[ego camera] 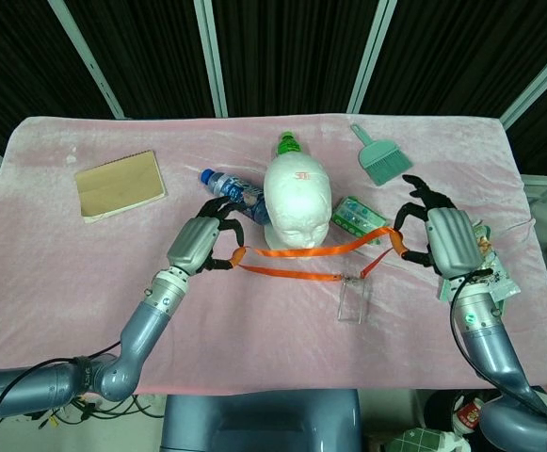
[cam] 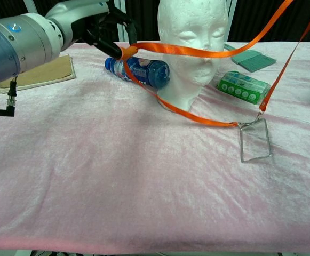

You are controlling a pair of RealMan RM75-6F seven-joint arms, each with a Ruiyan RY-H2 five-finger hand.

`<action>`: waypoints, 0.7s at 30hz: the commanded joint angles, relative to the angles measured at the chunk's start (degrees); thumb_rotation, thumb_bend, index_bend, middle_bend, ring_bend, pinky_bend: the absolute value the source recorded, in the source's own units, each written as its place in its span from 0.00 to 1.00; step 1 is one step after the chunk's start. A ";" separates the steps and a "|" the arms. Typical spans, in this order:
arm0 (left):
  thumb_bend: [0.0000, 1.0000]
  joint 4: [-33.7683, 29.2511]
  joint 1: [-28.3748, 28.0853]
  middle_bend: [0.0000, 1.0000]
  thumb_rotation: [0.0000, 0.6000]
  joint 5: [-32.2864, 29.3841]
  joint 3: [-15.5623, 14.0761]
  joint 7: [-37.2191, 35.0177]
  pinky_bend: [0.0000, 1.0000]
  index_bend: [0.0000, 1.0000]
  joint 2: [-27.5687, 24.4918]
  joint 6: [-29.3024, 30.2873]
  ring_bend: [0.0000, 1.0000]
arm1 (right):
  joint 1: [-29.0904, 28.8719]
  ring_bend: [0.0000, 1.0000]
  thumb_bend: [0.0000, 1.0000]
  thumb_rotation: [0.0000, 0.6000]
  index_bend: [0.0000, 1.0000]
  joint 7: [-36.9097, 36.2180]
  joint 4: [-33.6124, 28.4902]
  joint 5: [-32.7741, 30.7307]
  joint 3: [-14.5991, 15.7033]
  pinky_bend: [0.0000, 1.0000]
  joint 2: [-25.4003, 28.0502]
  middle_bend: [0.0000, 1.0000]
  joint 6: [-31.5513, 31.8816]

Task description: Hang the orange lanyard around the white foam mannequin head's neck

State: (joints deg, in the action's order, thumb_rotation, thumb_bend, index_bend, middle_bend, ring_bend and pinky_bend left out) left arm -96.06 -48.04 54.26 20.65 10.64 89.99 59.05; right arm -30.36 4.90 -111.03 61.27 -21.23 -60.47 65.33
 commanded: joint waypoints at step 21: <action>0.43 3.76 -1.42 0.18 1.00 2.46 8.54 -4.86 0.00 0.62 -1.80 5.85 0.00 | -10.70 0.24 0.44 1.00 0.75 1.27 0.69 -15.28 -7.60 0.21 3.31 0.12 -8.23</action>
State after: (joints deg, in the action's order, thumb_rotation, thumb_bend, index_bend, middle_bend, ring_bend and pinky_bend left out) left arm -92.61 -49.32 56.98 28.95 5.92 88.36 65.01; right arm -40.48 5.99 -110.43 46.66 -28.58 -57.27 57.55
